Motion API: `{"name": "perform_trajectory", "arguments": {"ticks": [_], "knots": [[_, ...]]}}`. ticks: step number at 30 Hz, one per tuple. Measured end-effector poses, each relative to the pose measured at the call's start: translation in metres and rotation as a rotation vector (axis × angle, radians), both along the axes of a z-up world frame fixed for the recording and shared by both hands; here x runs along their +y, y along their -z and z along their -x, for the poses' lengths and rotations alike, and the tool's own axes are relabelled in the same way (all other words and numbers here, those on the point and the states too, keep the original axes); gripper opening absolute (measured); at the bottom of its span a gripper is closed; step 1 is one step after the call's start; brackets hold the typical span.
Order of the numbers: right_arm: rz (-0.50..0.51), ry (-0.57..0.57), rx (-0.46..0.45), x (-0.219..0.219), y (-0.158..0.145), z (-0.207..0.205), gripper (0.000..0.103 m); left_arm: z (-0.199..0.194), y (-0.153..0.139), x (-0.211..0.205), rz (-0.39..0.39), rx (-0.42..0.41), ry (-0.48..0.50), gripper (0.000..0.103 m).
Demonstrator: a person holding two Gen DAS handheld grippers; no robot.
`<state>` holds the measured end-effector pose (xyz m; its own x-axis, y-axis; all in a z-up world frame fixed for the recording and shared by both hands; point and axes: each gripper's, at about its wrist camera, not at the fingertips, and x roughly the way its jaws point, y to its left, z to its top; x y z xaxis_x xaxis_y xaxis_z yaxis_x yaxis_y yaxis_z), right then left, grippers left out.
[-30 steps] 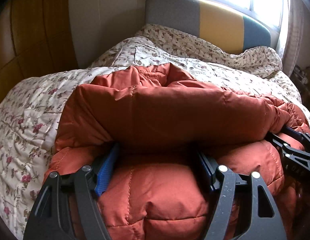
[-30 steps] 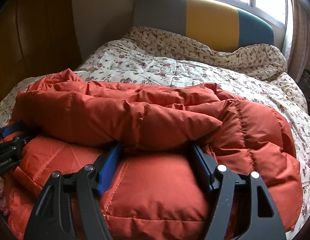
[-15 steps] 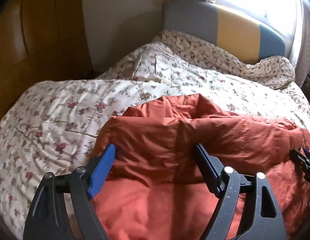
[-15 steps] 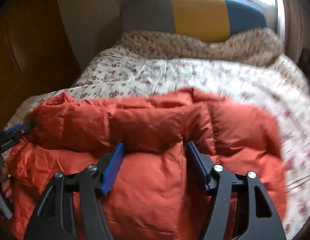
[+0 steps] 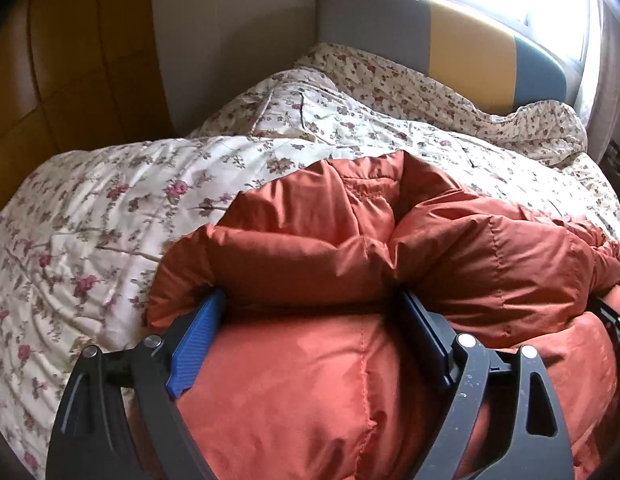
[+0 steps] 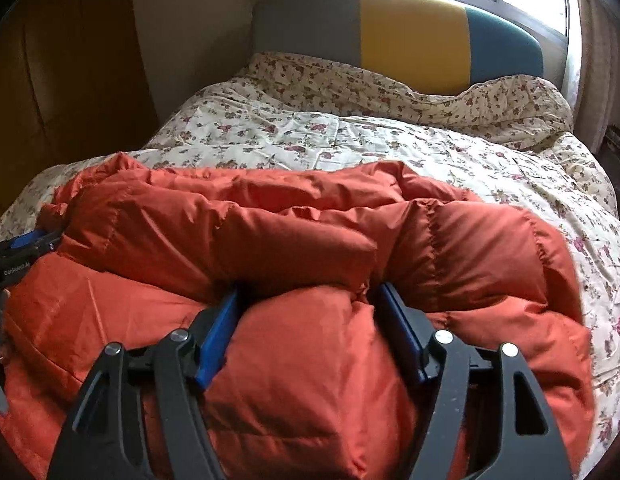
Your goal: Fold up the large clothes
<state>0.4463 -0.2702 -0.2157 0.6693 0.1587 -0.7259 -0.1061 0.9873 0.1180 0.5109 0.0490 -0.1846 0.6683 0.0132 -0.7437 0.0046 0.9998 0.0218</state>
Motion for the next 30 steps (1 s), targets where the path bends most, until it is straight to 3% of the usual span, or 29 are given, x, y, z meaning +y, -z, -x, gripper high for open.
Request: {"name": "perform_trajectory", "arguments": {"ticks": [1, 3, 7, 11, 20, 26, 30], "knots": [[-0.028, 0.004, 0.015, -0.005, -0.008, 0.004, 0.069, 0.006, -0.005, 0.002, -0.015, 0.012, -0.01, 0.097], [-0.093, 0.013, -0.001, -0.019, -0.03, 0.024, 0.069, 0.023, -0.015, 0.007, -0.016, 0.007, -0.002, 0.097], [-0.077, 0.001, -0.017, -0.04, -0.061, 0.075, 0.071, 0.081, -0.035, 0.027, -0.012, -0.051, -0.013, 0.097], [-0.037, -0.005, -0.019, -0.066, -0.072, 0.136, 0.073, 0.14, -0.043, 0.048, 0.007, -0.081, -0.012, 0.097], [-0.028, 0.058, 0.022, -0.123, -0.07, 0.261, 0.073, 0.248, -0.026, 0.084, 0.108, -0.044, -0.022, 0.097], [0.027, 0.076, 0.045, -0.129, -0.052, 0.305, 0.072, 0.296, -0.02, 0.086, 0.17, -0.047, 0.032, 0.096], [0.023, 0.105, 0.084, -0.131, -0.034, 0.322, 0.071, 0.313, -0.013, 0.077, 0.202, 0.001, 0.073, 0.084]]}}
